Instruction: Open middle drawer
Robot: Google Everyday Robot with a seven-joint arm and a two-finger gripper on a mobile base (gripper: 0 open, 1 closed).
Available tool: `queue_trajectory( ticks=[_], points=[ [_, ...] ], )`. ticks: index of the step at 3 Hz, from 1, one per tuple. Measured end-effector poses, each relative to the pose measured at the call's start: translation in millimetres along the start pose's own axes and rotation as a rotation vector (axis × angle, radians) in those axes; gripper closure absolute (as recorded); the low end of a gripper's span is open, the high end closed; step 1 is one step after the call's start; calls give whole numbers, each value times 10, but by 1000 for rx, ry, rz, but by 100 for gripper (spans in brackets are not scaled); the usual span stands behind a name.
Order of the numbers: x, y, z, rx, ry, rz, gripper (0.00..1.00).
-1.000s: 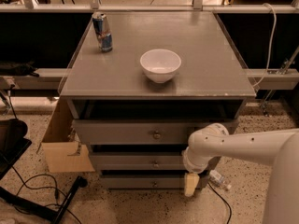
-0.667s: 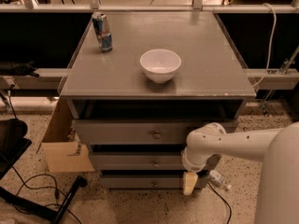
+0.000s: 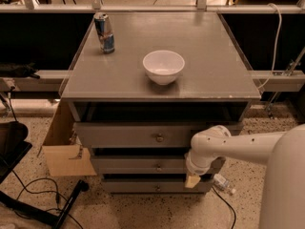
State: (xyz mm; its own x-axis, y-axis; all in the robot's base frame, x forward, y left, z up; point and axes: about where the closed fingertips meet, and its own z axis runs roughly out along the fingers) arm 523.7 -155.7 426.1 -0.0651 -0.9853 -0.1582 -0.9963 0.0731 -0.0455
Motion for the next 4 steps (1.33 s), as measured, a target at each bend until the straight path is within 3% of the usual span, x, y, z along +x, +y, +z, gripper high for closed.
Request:
queue_trajectory(
  ticks=[2, 4],
  points=[
    [-20, -6, -119, 6, -8, 1, 99],
    [-29, -37, -197, 5, -8, 1, 100]
  ],
)
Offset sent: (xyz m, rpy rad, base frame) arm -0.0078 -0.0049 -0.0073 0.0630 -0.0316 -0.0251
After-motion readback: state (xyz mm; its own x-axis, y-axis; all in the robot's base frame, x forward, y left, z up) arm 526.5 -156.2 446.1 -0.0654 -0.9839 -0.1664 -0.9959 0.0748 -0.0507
